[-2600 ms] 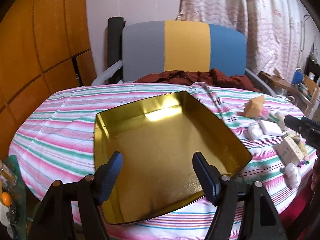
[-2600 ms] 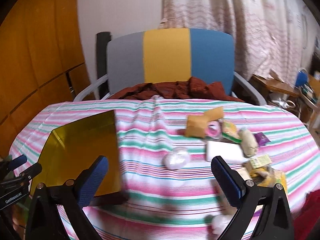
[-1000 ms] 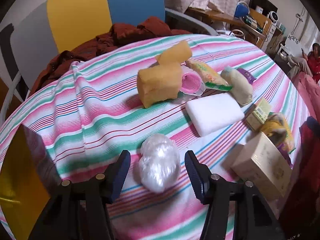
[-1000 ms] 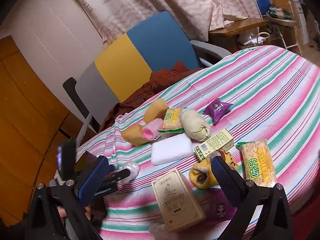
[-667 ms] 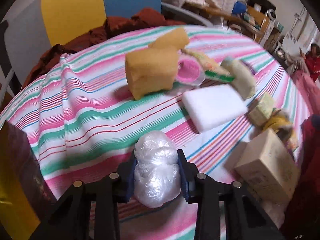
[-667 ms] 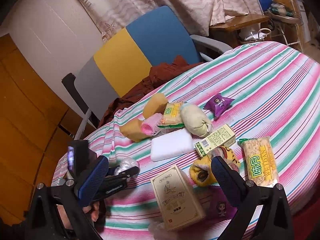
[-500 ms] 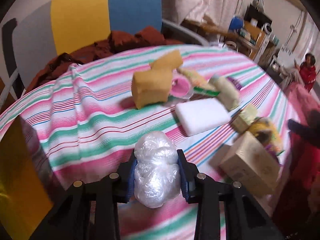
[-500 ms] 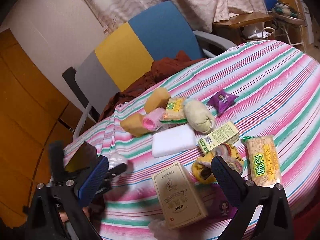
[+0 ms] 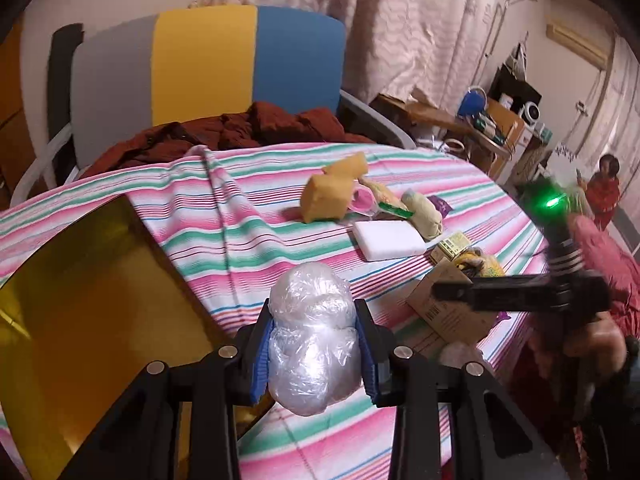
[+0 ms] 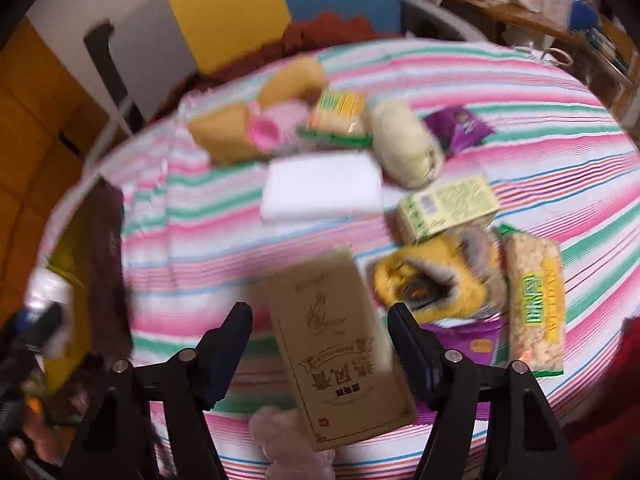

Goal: Organize objects
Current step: 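Grasp the beige printed tea box with the right tool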

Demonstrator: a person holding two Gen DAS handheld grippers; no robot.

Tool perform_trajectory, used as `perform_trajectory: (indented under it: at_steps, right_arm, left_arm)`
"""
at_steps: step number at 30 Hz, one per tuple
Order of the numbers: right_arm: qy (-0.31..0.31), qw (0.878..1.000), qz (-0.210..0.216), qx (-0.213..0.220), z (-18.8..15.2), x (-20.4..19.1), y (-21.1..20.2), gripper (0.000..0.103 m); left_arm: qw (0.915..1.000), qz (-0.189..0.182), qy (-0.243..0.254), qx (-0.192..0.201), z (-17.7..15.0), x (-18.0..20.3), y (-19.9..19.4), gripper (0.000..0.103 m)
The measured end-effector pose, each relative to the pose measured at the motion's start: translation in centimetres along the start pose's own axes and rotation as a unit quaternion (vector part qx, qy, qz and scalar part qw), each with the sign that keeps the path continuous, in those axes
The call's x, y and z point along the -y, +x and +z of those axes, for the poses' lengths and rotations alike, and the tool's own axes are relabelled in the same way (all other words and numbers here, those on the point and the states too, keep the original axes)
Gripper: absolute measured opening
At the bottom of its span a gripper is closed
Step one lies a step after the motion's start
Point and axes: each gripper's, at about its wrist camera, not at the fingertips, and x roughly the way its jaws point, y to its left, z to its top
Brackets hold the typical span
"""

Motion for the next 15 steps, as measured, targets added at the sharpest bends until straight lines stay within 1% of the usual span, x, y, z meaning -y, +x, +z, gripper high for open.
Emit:
perform_trajectory:
  at_steps: [2, 3, 6, 11, 14, 15]
  right_arm:
    - [-0.020, 0.999, -0.017, -0.020, -0.3, -0.7, 1.0, 0.067]
    - [-0.028, 0.999, -0.023, -0.022, -0.4, -1.0, 1.3, 0.056]
    - [-0.035, 0.999, -0.029, -0.015, -0.4, -1.1, 1.1, 0.055]
    - [-0.030, 0.999, -0.035, 0.028, -0.3, -0.7, -0.4, 0.055]
    - [-0.022, 0.998, -0.026, 0.061, -0.3, -0.4, -1.8, 0.055]
    - [-0.019, 0.997, -0.022, 0.068, -0.3, -0.3, -2.1, 0.055]
  left_arm:
    - [0.9999, 0.004, -0.007, 0.006, -0.4, -0.6, -0.7, 0.036]
    - [0.9999, 0.007, -0.012, 0.009, -0.7, -1.1, -1.1, 0.036]
    - [0.9993, 0.015, -0.029, 0.017, -1.6, -2.5, -2.1, 0.036]
    - [0.9965, 0.041, -0.068, 0.026, -3.0, -5.6, -3.7, 0.036]
    - [0.9927, 0.067, -0.095, 0.030, -4.1, -8.1, -5.0, 0.036]
    - [0.9902, 0.083, -0.108, 0.033, -4.7, -9.2, -5.6, 0.036]
